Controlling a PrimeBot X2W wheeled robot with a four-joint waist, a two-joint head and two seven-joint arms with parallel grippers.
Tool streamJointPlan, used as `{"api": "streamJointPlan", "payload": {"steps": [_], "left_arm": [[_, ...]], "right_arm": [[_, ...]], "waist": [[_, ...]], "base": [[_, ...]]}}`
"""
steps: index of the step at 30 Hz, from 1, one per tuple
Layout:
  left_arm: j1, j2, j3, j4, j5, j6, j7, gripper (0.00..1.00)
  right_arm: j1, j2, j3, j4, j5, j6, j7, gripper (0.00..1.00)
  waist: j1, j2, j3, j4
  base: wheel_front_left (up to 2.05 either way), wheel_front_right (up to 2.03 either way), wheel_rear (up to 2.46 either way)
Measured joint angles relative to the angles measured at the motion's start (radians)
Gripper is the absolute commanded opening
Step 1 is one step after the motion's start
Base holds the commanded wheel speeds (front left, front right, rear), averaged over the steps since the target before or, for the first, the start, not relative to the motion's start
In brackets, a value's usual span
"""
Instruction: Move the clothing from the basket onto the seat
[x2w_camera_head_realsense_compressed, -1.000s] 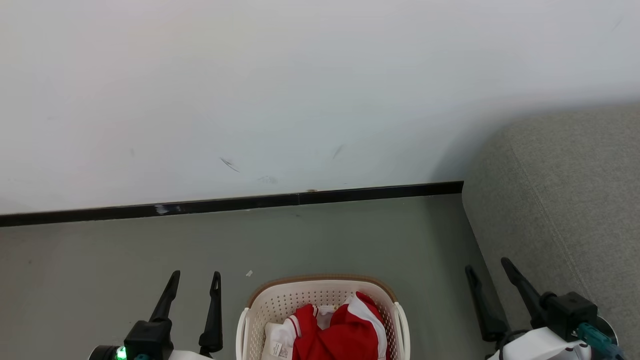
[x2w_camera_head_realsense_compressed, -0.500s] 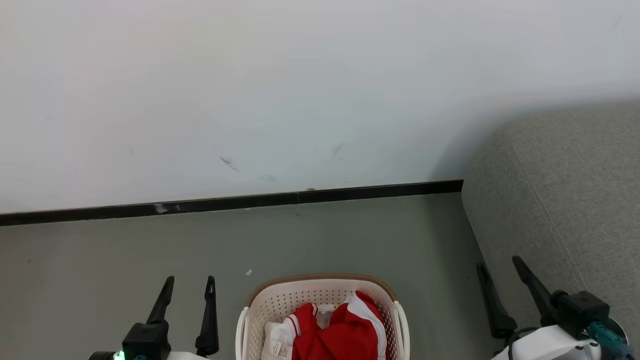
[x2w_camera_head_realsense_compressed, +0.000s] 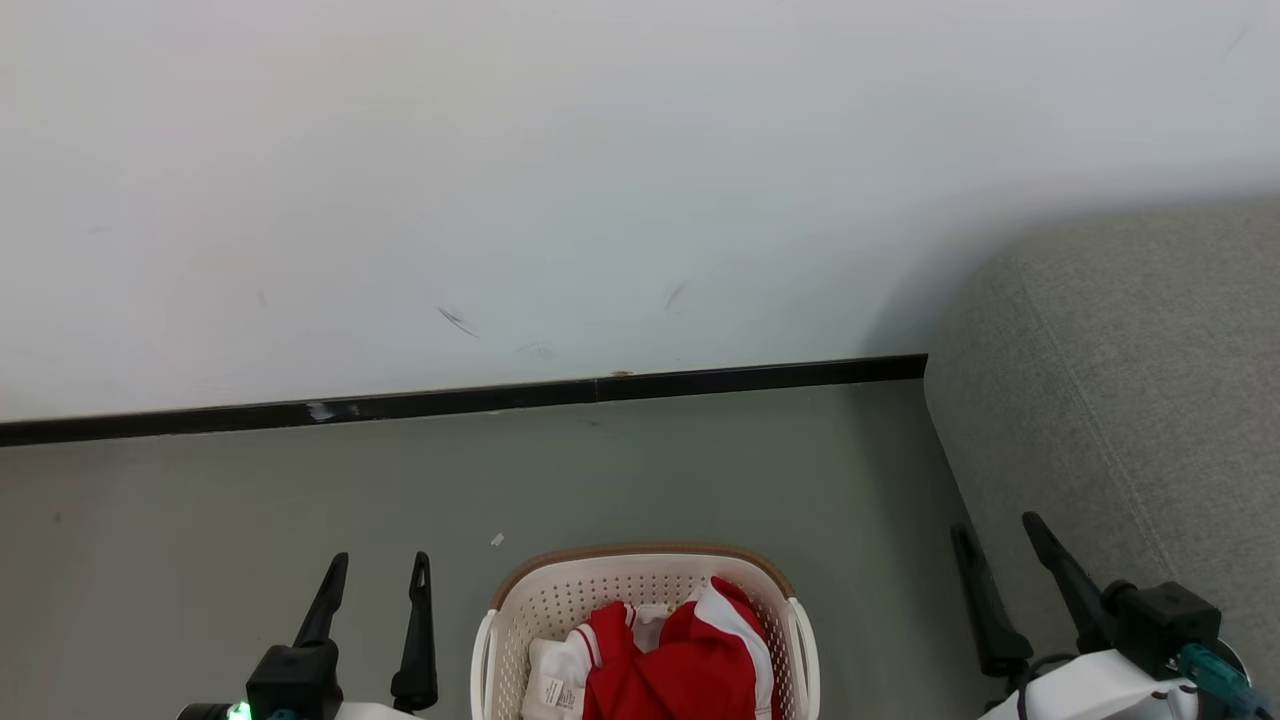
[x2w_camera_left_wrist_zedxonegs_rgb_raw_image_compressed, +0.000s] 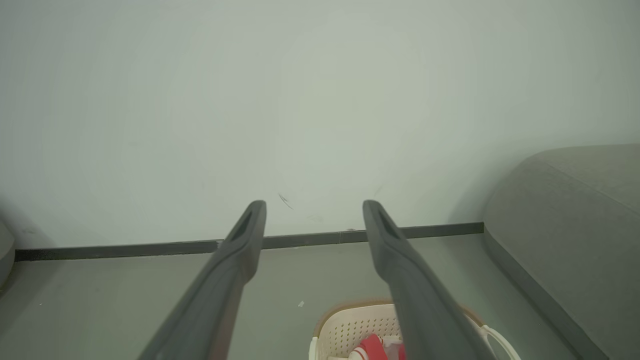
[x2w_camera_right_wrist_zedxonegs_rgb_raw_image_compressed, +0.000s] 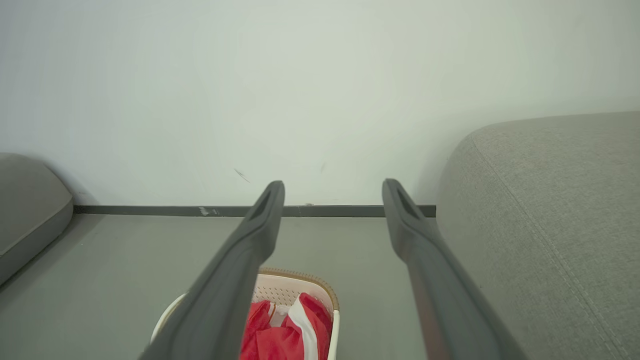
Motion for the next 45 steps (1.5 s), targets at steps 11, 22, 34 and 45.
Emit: {"api": "streamJointPlan", "payload": {"steps": [11, 22, 34, 45], "left_arm": [[-0.033, 0.005, -0.024, 0.033, 0.027, -0.013, 0.0, 1.0], [-0.105, 0.01, -0.087, 0.087, 0.064, -0.058, 0.0, 1.0], [-0.169, 0.015, -0.147, 0.2, 0.109, -0.099, -0.003, 1.0], [-0.257, 0.015, -0.206, 0.283, 0.169, -0.125, -0.003, 1.0]], "right_arm": [[-0.002, 0.001, 0.0, -0.01, 0.007, 0.0, 0.0, 1.0], [-0.002, 0.002, -0.049, -0.036, 0.017, 0.0, 0.0, 1.0], [-0.001, 0.003, -0.134, -0.102, 0.017, 0.0, 0.0, 1.0], [-0.016, 0.004, -0.14, -0.156, 0.034, 0.0, 0.0, 1.0]], "waist": [[0.0, 0.0001, 0.024, -0.004], [0.0, 0.0, 0.071, -0.018], [-0.0001, 0.0, 0.149, -0.05], [-0.0001, 0.0, 0.245, -0.094]], "base": [[0.0, 0.0, 0.0], [0.0, 0.0, 0.0], [0.0, 0.0, 0.0], [0.0, 0.0, 0.0]]}}
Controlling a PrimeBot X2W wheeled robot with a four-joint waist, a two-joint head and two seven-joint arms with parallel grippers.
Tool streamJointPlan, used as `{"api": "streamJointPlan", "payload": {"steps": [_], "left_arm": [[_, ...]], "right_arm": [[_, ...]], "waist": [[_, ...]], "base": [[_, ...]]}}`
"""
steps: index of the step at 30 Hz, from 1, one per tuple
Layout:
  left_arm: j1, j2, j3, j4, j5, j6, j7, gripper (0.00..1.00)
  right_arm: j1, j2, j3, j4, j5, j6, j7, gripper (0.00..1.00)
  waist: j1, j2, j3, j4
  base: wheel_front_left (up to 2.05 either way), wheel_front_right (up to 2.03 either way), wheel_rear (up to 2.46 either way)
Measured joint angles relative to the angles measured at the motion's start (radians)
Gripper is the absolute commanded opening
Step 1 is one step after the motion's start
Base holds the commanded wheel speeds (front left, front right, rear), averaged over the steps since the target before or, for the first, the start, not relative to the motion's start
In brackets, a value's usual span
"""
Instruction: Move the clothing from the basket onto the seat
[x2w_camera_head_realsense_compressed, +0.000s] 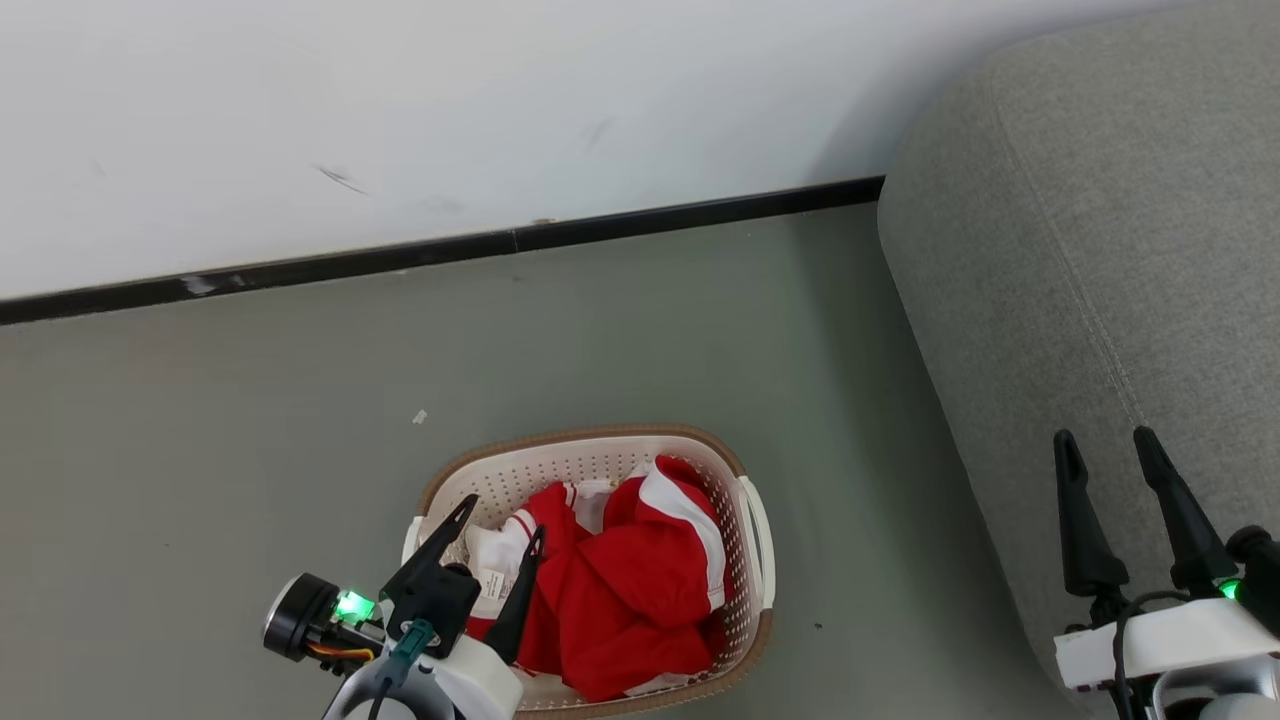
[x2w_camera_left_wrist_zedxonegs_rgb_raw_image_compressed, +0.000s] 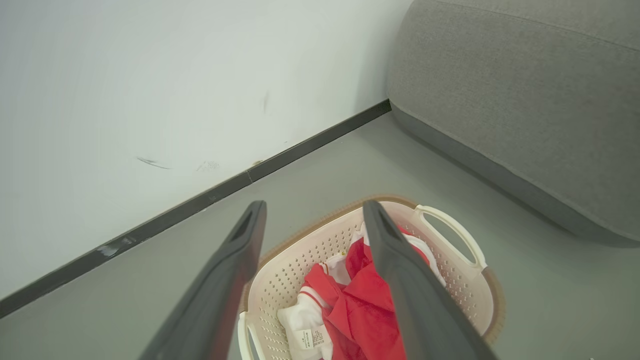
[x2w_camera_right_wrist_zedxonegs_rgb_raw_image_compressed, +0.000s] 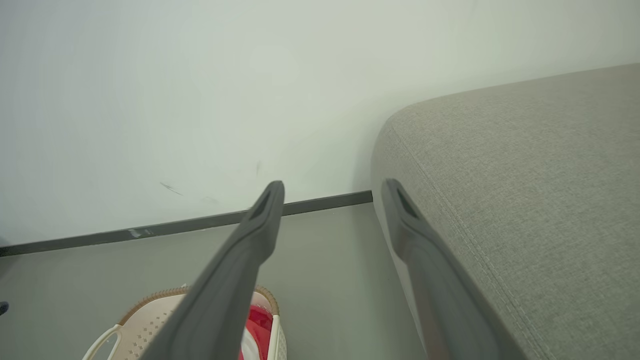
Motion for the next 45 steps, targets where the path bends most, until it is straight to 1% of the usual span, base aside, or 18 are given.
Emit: {"api": "streamJointPlan", "payload": {"steps": [2, 12, 22, 29, 30, 37, 45], "left_arm": [[-0.019, 0.002, -0.005, 0.019, 0.008, -0.007, 0.0, 1.0], [-0.087, 0.012, -0.001, 0.107, 0.023, -0.005, 0.0, 1.0], [-0.121, 0.015, 0.003, 0.158, 0.029, 0.002, 0.0, 1.0], [-0.18, 0.021, 0.003, 0.188, 0.049, 0.005, 0.0, 1.0], [-0.188, 0.021, -0.002, 0.195, 0.063, 0.011, 0.0, 1.0], [-0.224, 0.04, -0.013, 0.23, 0.079, 0.011, 0.0, 1.0], [-0.267, 0.04, -0.033, 0.286, 0.098, 0.011, 0.0, 1.0]], "right_arm": [[-0.017, 0.0, 0.006, -0.008, 0.002, 0.0, 0.0, 1.0], [-0.079, 0.0, 0.014, -0.045, 0.01, 0.0, 0.0, 1.0], [-0.133, 0.0, 0.025, -0.066, 0.026, 0.0, 0.0, 1.0], [-0.179, 0.0, 0.026, -0.072, 0.039, 0.0, 0.0, 1.0], [-0.195, 0.0, 0.026, -0.074, 0.042, 0.0, 0.0, 1.0], [-0.254, 0.0, 0.043, -0.079, 0.053, 0.0, 0.0, 1.0], [-0.32, -0.001, 0.048, -0.085, 0.053, 0.0, -0.002, 1.0]], "waist": [[0.0, 0.0001, 0.02, -0.009], [0.0, 0.0, 0.121, -0.051], [0.0, 0.0, 0.208, -0.088], [-0.0001, 0.0, 0.27, -0.114], [0.0, 0.0, 0.286, -0.121], [-0.0001, 0.0, 0.338, -0.144], [0.0, 0.0, 0.39, -0.168]], "base": [[0.0, 0.0, 0.0], [0.0, 0.0, 0.0], [0.0, 0.0, 0.0], [0.0, 0.0, 0.0], [0.0, 0.0, 0.0], [0.0, 0.0, 0.0], [0.0, 0.0, 0.0]]}}
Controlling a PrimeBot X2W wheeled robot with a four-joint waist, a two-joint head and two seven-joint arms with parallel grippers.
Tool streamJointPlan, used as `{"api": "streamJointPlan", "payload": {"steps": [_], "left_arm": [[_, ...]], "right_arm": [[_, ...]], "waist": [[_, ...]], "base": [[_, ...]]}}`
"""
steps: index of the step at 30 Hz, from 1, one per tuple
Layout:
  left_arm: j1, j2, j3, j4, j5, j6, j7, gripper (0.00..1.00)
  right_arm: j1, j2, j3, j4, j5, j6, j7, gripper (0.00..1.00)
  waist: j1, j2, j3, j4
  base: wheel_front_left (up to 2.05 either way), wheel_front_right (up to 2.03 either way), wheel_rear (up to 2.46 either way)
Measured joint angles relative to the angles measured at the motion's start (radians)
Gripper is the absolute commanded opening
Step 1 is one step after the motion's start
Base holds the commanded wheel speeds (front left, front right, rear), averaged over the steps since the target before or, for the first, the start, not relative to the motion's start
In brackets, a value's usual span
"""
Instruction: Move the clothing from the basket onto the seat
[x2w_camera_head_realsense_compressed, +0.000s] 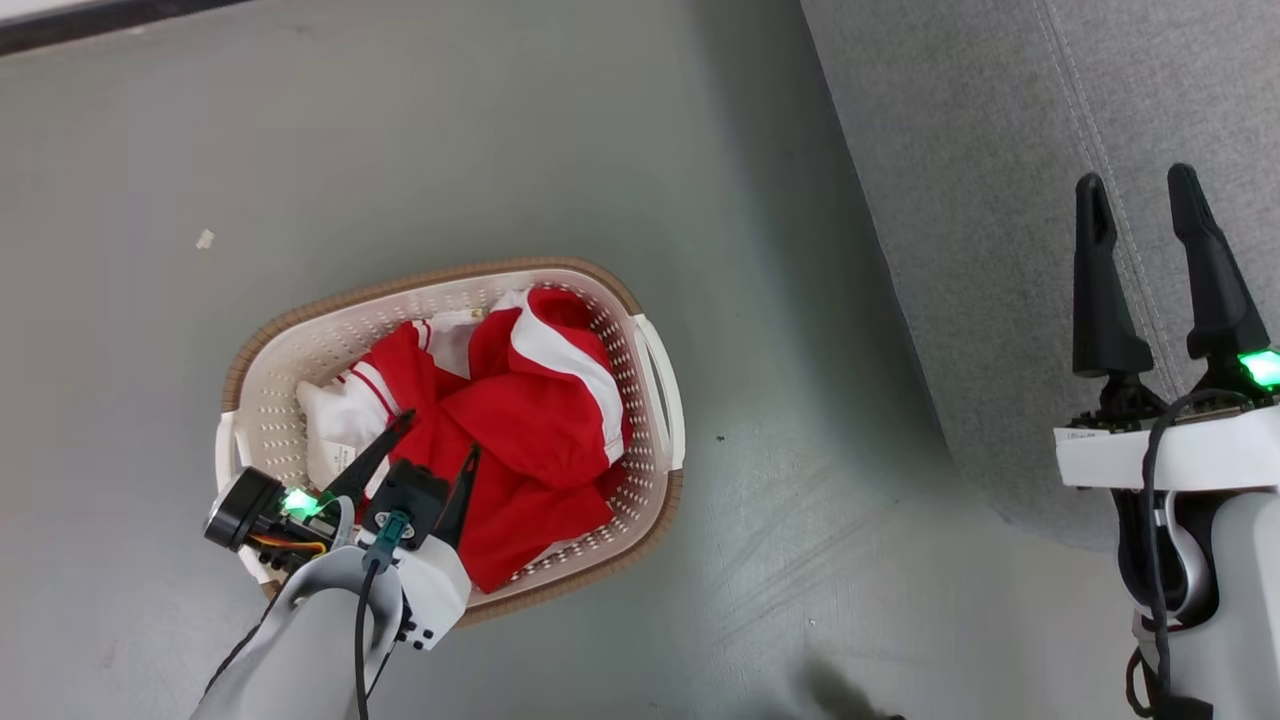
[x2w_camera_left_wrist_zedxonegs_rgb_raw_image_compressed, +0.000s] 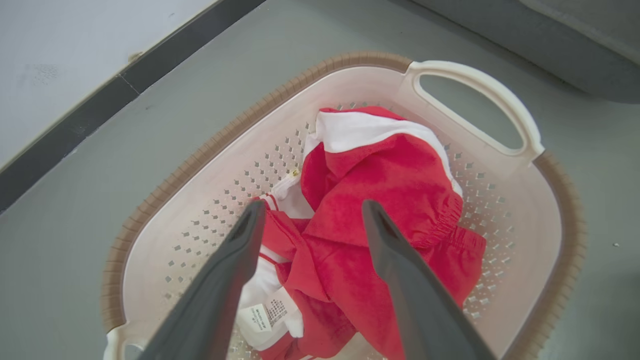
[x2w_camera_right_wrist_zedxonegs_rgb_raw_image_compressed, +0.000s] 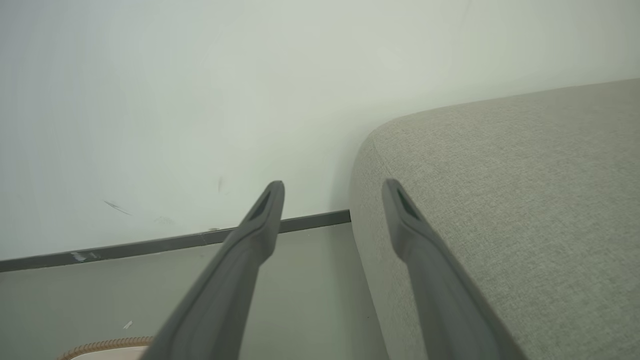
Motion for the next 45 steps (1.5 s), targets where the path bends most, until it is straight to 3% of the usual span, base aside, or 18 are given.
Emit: {"api": "streamJointPlan", "payload": {"steps": [12, 45], "left_arm": [[-0.068, 0.003, -0.021, 0.095, 0.039, 0.005, 0.0, 1.0], [-0.207, 0.061, -0.01, 0.307, 0.093, 0.098, 0.084, 1.0]], "right_arm": [[-0.059, 0.0, 0.009, 0.0, 0.011, 0.0, 0.0, 1.0], [-0.106, 0.0, 0.035, 0.002, 0.034, 0.0, -0.001, 1.0]], "waist": [[0.0, 0.0, 0.068, -0.033], [-0.0001, 0.0, 0.179, -0.107]], "base": [[0.0, 0.0, 0.0], [0.0, 0.0, 0.0]]}}
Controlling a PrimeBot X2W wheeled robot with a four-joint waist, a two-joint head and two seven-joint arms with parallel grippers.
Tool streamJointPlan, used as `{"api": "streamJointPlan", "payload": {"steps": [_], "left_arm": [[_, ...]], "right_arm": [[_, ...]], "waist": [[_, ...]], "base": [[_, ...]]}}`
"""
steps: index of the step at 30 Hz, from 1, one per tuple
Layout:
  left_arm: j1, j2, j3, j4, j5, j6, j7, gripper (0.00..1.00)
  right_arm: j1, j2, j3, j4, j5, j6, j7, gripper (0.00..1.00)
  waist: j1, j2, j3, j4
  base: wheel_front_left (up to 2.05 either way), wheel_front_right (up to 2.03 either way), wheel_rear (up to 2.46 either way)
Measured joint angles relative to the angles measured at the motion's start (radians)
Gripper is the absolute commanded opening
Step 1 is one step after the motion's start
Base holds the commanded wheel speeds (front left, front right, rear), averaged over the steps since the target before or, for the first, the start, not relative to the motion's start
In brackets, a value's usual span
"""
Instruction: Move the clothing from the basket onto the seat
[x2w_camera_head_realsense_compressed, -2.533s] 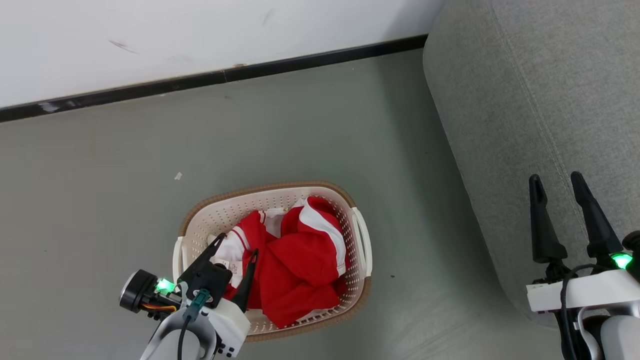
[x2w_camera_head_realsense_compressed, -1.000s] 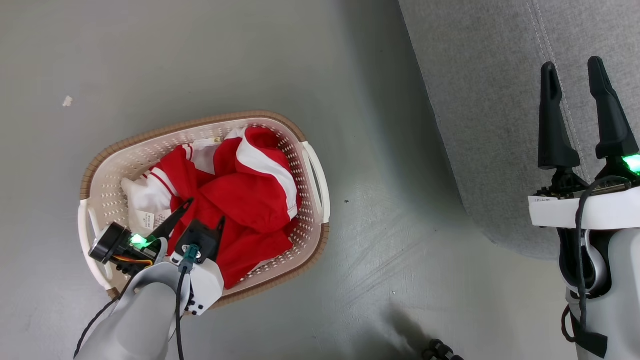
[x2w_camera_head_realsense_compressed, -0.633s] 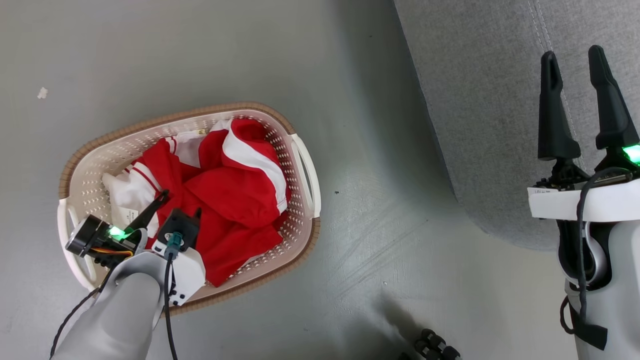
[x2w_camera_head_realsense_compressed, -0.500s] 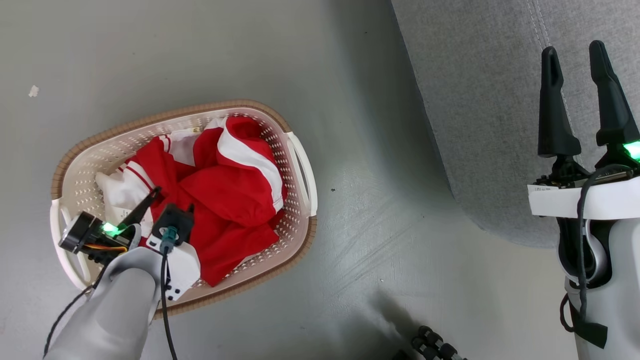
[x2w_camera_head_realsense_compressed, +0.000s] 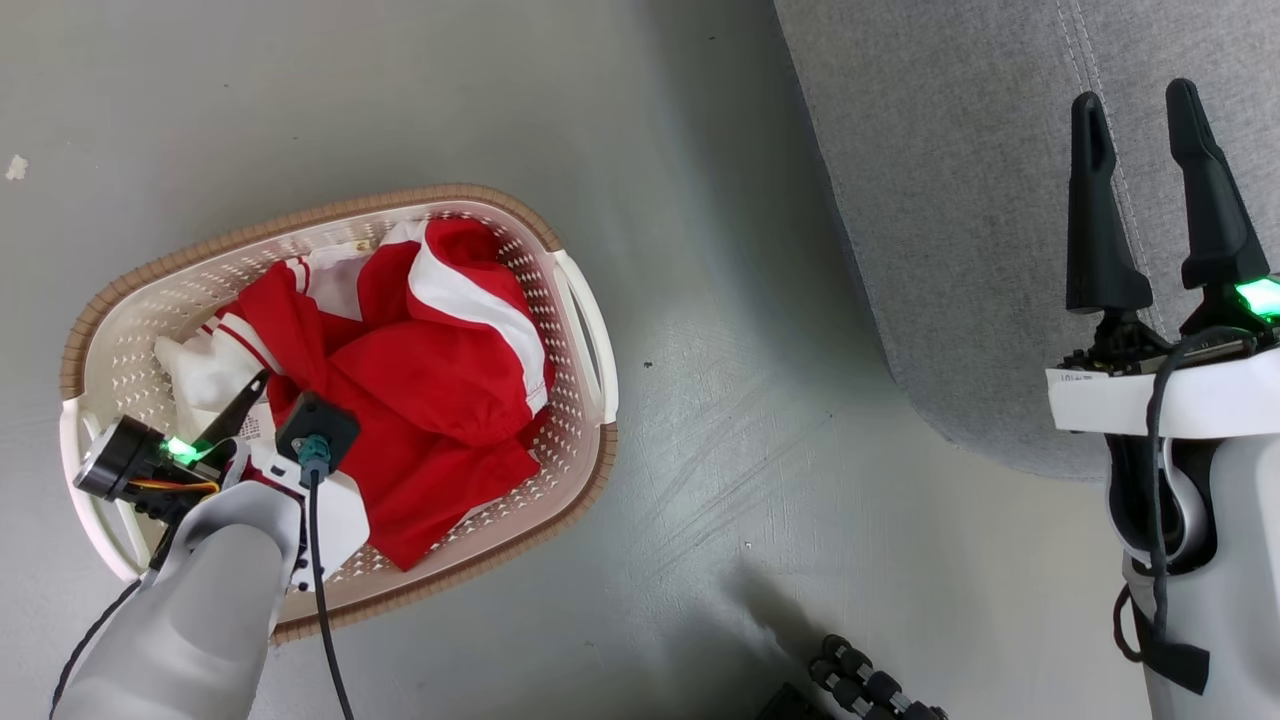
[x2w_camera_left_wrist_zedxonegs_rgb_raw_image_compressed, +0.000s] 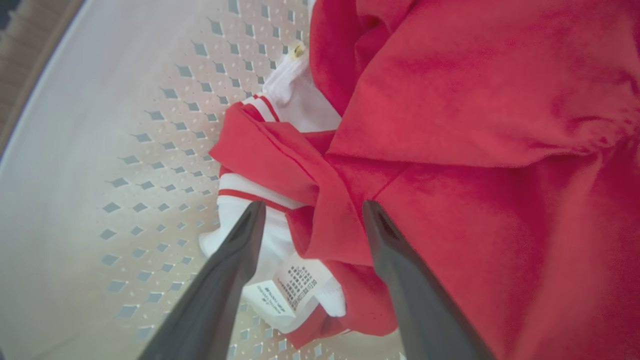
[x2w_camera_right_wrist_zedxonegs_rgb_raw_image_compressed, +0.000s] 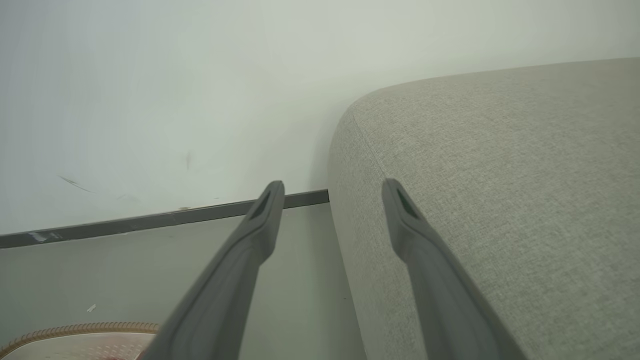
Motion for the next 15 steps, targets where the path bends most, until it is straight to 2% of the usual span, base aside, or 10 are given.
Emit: {"api": "streamJointPlan", "payload": {"steps": [6, 8, 12, 13, 15], "left_arm": [[-0.026, 0.006, -0.012, 0.032, 0.014, 0.013, 0.026, 1.0], [-0.032, 0.007, -0.016, 0.047, 0.021, 0.022, 0.045, 0.91], [-0.039, 0.009, -0.018, 0.062, 0.026, 0.025, 0.053, 0.89], [-0.046, 0.009, -0.018, 0.066, 0.028, 0.026, 0.056, 0.84], [-0.059, 0.009, -0.019, 0.072, 0.028, 0.026, 0.061, 0.49]], "right_arm": [[-0.017, 0.0, 0.006, -0.003, 0.0, 0.0, 0.0, 1.0], [-0.017, 0.0, 0.006, -0.003, 0.0, 0.0, 0.0, 1.0], [-0.017, 0.0, 0.008, -0.004, 0.0, 0.0, 0.0, 1.0], [-0.017, 0.0, 0.009, -0.004, -0.001, 0.0, 0.0, 1.0], [-0.017, 0.0, 0.013, -0.005, -0.001, 0.0, 0.0, 1.0]], "waist": [[0.0, 0.0, 0.011, -0.005], [0.0, 0.0, 0.015, -0.007], [0.0, 0.0, 0.022, -0.01], [0.0, 0.0, 0.025, -0.011], [0.0, 0.0, 0.03, -0.013]], "base": [[0.0, 0.0, 0.0], [0.0, 0.0, 0.0], [0.0, 0.0, 0.0], [0.0, 0.0, 0.0], [0.0, 0.0, 0.0]]}}
